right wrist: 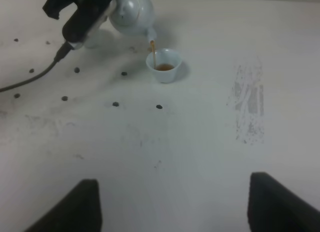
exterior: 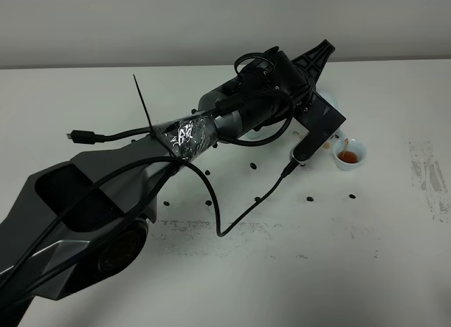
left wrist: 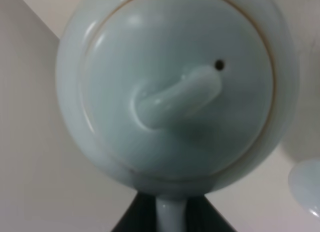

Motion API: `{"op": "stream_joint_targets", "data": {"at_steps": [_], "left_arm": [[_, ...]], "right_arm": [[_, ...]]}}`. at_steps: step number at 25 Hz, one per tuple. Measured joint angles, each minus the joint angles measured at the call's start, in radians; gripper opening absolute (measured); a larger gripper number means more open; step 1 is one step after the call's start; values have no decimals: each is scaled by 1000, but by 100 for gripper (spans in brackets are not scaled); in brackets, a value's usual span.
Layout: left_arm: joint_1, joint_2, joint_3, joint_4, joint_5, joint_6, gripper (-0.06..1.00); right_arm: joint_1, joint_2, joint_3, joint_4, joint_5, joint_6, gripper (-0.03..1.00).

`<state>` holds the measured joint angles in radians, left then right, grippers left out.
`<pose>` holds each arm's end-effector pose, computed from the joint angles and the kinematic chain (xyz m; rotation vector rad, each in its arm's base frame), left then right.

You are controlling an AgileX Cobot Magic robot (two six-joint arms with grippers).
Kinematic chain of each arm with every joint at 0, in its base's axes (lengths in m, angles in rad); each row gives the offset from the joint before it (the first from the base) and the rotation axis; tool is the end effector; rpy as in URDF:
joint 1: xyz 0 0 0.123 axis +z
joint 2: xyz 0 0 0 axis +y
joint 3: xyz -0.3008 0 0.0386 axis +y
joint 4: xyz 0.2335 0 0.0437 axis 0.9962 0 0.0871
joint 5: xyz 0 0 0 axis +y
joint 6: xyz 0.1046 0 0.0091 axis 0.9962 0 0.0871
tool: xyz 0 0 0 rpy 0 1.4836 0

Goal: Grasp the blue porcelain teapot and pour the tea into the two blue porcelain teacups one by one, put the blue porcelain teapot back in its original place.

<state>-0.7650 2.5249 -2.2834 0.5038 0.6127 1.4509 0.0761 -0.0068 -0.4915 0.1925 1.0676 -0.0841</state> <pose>0.4398 -0.3817 0.1866 2.2894 0.7492 0.8736 -0.0260 0.0157 0.2622 -0.1731 2.0379 0.2257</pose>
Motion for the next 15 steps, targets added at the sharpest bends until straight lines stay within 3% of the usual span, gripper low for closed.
{"op": "stream_joint_targets", "data": {"at_steps": [15], "left_arm": [[0, 0, 0, 3, 0, 4, 4]], "right_arm": [[0, 0, 0, 0, 0, 0, 59]]}}
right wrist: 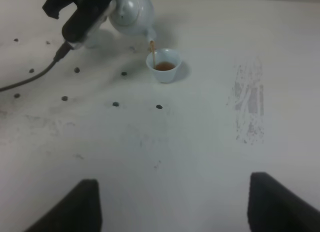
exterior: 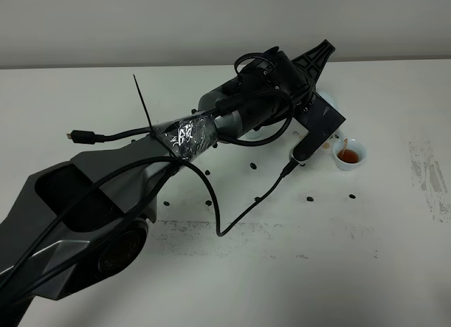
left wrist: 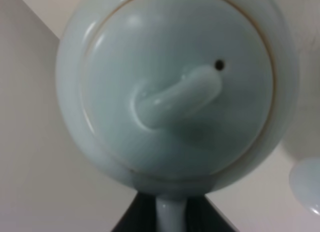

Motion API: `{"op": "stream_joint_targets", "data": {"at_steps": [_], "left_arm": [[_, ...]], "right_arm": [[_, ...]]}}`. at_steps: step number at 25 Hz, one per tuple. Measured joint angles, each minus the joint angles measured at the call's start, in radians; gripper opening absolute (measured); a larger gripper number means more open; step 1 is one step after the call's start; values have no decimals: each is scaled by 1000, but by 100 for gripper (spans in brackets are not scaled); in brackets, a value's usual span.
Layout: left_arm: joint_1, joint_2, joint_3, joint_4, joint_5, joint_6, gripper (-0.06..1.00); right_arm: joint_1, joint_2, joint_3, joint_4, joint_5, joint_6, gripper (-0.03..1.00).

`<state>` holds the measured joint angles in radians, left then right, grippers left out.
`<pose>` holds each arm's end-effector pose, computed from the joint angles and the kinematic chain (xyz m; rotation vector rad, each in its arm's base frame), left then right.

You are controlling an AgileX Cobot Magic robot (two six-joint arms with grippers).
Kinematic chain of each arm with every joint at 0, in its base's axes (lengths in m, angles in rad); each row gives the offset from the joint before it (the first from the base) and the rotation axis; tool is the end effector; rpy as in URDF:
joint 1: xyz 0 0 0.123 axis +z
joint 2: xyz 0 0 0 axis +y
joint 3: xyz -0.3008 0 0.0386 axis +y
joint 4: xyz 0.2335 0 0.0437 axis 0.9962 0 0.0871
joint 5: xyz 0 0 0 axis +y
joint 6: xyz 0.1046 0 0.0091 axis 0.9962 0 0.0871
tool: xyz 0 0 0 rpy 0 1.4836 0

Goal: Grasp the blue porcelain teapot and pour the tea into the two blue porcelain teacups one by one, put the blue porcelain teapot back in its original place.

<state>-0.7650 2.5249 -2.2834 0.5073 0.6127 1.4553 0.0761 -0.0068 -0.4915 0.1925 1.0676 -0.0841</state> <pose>0.4399 -0.3816 0.1867 2.2927 0.7420 0.8794 -0.0260 0.0157 0.2622 -0.1731 2.0379 0.2257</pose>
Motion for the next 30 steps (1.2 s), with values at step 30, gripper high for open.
{"op": "stream_joint_targets", "data": {"at_steps": [30], "left_arm": [[0, 0, 0, 3, 0, 6, 4]], "right_arm": [[0, 0, 0, 0, 0, 0, 59]]}}
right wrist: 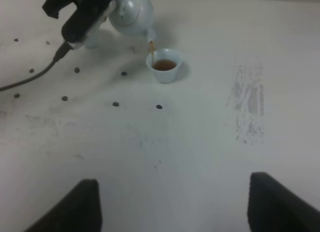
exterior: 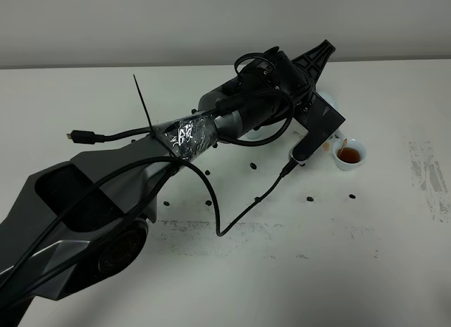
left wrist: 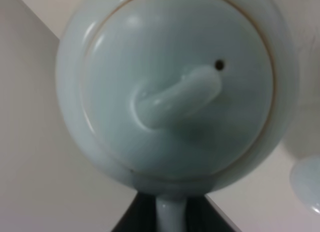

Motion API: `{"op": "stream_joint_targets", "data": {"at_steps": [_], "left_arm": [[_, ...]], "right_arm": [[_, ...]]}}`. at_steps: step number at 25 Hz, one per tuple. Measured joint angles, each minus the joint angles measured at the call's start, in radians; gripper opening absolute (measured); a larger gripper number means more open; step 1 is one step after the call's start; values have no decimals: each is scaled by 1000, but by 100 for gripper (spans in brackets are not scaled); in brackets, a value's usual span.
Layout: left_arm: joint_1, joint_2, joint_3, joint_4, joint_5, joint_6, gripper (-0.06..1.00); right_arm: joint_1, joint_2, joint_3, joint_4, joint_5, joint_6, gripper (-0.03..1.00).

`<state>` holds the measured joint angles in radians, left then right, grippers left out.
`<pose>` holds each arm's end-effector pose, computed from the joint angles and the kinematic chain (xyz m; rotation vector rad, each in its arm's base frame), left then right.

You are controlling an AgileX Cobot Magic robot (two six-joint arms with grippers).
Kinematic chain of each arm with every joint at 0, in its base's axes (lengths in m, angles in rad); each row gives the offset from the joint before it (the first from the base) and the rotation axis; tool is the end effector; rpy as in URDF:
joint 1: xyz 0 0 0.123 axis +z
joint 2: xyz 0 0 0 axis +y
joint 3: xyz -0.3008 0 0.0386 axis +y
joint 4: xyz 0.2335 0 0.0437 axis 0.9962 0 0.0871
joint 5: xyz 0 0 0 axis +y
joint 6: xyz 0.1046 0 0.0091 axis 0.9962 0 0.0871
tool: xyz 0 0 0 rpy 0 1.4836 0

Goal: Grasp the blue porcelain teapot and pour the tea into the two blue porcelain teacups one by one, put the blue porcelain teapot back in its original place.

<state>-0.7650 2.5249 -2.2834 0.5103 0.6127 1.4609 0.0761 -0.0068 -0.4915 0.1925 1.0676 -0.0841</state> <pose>0.4400 -0.3815 0.1868 2.2965 0.7339 0.8851 -0.0260 0.0157 0.2622 -0.1731 2.0379 0.2257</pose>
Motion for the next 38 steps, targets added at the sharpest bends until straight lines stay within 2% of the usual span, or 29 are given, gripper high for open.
{"op": "stream_joint_targets", "data": {"at_steps": [38], "left_arm": [[0, 0, 0, 0, 3, 0, 4]], "right_arm": [[0, 0, 0, 0, 0, 0, 59]]}}
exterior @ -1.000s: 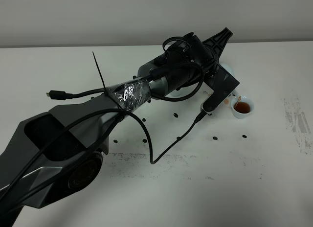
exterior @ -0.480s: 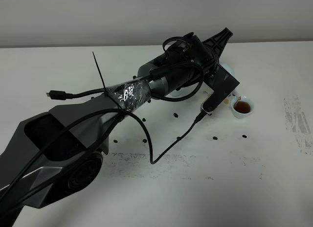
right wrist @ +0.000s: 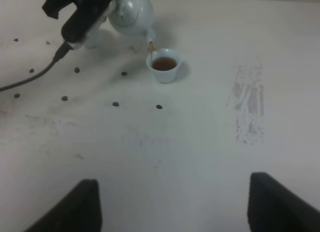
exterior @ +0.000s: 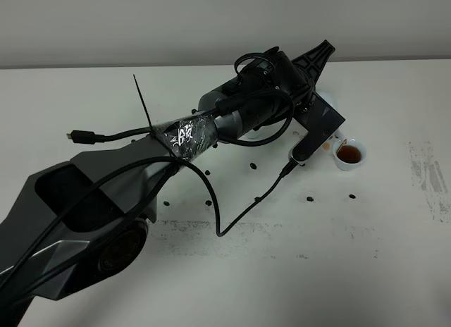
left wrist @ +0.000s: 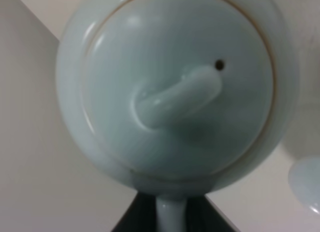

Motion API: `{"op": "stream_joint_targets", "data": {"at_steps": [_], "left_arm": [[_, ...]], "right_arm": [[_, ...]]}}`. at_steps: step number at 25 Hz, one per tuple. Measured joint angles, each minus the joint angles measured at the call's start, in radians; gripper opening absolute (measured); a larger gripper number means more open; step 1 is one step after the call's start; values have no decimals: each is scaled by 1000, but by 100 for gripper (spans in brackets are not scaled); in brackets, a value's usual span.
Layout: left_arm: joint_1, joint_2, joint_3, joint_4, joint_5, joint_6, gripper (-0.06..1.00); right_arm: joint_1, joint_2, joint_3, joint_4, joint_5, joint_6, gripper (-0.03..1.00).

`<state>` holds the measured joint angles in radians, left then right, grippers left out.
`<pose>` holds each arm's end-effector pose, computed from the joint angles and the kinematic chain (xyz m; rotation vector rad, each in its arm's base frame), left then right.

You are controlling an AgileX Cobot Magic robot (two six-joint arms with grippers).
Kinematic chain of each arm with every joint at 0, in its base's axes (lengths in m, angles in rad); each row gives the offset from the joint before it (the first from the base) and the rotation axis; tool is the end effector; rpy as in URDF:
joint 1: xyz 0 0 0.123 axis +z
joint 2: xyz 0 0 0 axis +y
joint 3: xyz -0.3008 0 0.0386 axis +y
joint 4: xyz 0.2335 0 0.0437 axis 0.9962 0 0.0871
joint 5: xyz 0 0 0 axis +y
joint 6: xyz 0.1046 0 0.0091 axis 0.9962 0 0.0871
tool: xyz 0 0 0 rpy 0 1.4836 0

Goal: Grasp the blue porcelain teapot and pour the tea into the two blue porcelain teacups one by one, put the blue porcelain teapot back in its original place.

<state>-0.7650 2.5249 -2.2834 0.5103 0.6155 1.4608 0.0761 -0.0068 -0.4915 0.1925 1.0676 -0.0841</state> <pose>0.4400 -0.3813 0.1866 2.2988 0.7358 0.8850 -0.0260 0.0157 0.2622 -0.1731 2.0379 0.2257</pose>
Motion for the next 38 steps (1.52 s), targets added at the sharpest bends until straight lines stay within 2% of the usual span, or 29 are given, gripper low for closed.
{"op": "stream_joint_targets", "data": {"at_steps": [18, 25, 28, 31, 34, 38], "left_arm": [[-1, 0, 0, -35, 35, -5, 4], [-1, -1, 0, -117, 65, -68, 4], [-1, -19, 0, -143, 87, -134, 4], [-2, -66, 0, -150, 142, -242, 4], [-10, -121, 0, -150, 236, -386, 4], [-21, -168, 0, -177, 362, -631, 4]], "right_arm": [[0, 0, 0, 0, 0, 0, 59], [0, 0, 0, 0, 0, 0, 59], [0, 0, 0, 0, 0, 0, 59], [0, 0, 0, 0, 0, 0, 59], [0, 0, 0, 0, 0, 0, 59], [0, 0, 0, 0, 0, 0, 59]]}}
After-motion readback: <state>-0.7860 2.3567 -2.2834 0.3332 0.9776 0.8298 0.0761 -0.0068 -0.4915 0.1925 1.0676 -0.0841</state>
